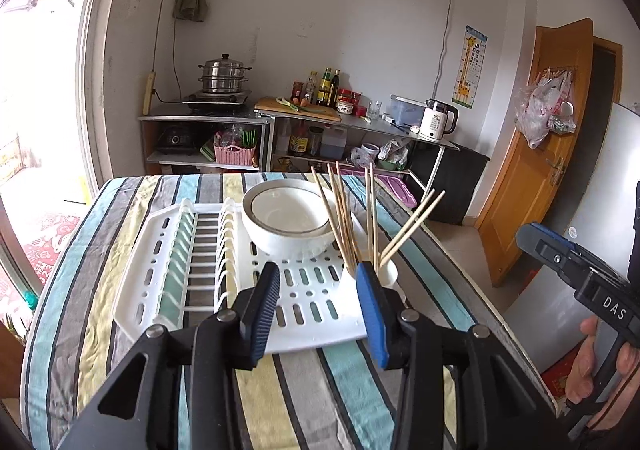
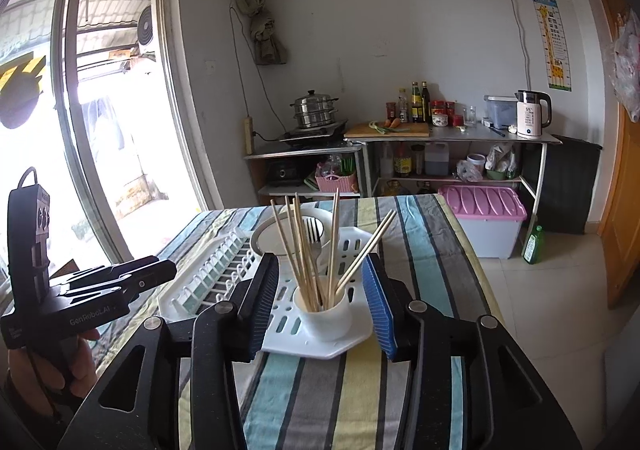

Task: Organize utensils

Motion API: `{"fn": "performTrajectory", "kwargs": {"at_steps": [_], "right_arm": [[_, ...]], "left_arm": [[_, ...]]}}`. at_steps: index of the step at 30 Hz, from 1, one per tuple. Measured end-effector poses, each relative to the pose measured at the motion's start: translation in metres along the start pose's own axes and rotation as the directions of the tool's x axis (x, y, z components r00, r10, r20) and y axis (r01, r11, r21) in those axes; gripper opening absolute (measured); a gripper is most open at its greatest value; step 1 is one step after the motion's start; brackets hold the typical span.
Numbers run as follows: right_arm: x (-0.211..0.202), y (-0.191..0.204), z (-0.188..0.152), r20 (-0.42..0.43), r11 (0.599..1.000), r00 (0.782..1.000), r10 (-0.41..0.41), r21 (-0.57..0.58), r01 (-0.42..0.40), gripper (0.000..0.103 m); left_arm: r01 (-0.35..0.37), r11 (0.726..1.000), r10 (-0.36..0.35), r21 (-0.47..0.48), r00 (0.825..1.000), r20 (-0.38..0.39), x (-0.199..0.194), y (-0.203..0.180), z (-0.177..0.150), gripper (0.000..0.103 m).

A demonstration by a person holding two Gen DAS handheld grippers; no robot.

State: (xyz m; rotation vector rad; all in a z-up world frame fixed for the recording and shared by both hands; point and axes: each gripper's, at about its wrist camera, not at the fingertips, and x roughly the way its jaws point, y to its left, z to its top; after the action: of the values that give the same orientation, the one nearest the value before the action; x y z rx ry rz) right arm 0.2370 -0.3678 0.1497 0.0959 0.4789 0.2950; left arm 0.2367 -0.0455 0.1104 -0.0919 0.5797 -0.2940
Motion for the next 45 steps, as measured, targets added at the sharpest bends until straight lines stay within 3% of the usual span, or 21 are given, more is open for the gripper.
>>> {"fn": "performTrajectory", "kwargs": {"at_steps": [11, 19, 26, 34, 45], "right_arm": [[-0.056, 0.025, -0.072, -0.029, 0.999, 0.999, -0.03, -0.022, 0.029, 0.051], [-0.084, 0.045, -0.118, -0.05, 0.997, 0.997, -0.055, -0.051, 0.052, 0.052], [-0.102, 0.057, -0.148, -0.053, 0.997, 0.997, -0.064, -0.045, 0.061, 0.057], [-0.104, 0.068, -0.165, -0.077, 0.997, 0.996, -0.054, -0.066, 0.049, 0.058], [-0.106, 0.07, -0.165, -0.067, 0.996, 0.996, -0.057, -0.07, 0.052, 0.058]], "left_arm": [[-0.078, 0.997, 0.078, -0.03, 0.997, 0.01, -0.062, 0.006, -0.076, 0.045], [-0.171, 0.985, 0.172, -0.009, 0.985, 0.028, -0.096, 0.001, -0.123, 0.045], [-0.177, 0.984, 0.178, -0.022, 0.984, 0.021, -0.115, 0.0, -0.156, 0.046], [-0.184, 0.983, 0.184, -0.019, 0.983, 0.001, -0.115, -0.001, -0.176, 0.046], [-0.183, 0.983, 0.183, -0.015, 0.983, 0.007, -0.116, -0.004, -0.176, 0.046]]}}
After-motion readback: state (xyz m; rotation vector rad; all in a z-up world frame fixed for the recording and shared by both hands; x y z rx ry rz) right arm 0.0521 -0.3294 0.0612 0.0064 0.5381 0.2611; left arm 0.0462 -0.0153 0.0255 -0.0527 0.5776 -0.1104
